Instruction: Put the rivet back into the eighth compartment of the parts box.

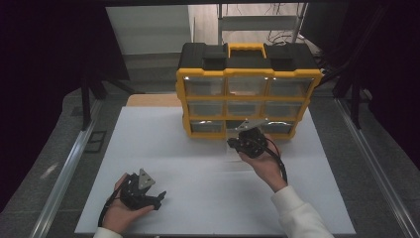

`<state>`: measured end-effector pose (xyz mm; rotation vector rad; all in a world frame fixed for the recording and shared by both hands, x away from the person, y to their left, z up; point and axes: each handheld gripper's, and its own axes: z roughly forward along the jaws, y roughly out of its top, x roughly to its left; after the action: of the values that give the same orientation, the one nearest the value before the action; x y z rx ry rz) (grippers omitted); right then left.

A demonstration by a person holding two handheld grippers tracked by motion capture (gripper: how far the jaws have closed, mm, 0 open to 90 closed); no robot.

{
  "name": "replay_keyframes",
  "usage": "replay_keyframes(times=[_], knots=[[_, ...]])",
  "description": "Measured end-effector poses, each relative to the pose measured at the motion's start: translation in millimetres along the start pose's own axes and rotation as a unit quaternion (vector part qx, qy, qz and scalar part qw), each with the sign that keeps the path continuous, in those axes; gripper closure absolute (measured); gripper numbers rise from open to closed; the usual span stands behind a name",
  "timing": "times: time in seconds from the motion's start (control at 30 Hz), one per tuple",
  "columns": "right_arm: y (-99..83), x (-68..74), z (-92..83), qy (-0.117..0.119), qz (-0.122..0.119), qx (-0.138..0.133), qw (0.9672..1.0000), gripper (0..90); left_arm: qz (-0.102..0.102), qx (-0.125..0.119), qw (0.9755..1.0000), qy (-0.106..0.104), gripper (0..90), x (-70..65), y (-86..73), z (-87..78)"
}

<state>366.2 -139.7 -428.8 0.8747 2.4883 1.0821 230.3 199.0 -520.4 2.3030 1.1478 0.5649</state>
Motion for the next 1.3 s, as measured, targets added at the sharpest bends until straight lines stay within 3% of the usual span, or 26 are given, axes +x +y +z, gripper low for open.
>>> replay_keyframes(times=[0.53, 0.83, 1.17, 1.2, 1.3], knots=[[3.1, -4.5, -4.8, -0.007, 0.000, -0.005, 1.0000, 86.3, -0.001, -0.001, 1.0000, 0.000, 11.8, 0.1, 0.1, -0.3], [3.5, -13.6, -7.4, -0.017, 0.006, -0.007, 0.9998, 86.3, 0.000, -0.002, 1.0000, 0.001, 11.8, 0.3, 0.3, -0.7], [-1.8, -38.5, -3.3, -0.045, 0.043, 0.001, 0.9981, 85.6, 0.000, -0.002, 1.0000, 0.001, 11.8, 0.6, 0.2, -0.9], [-2.6, -41.0, -3.3, -0.051, 0.048, -0.002, 0.9976, 83.1, 0.000, -0.002, 1.0000, 0.001, 11.8, 0.6, 0.2, -0.9], [-3.7, -44.8, -4.6, -0.063, 0.066, -0.015, 0.9957, 60.0, -0.001, -0.002, 1.0000, 0.002, 11.8, 0.9, -0.1, -1.1]])
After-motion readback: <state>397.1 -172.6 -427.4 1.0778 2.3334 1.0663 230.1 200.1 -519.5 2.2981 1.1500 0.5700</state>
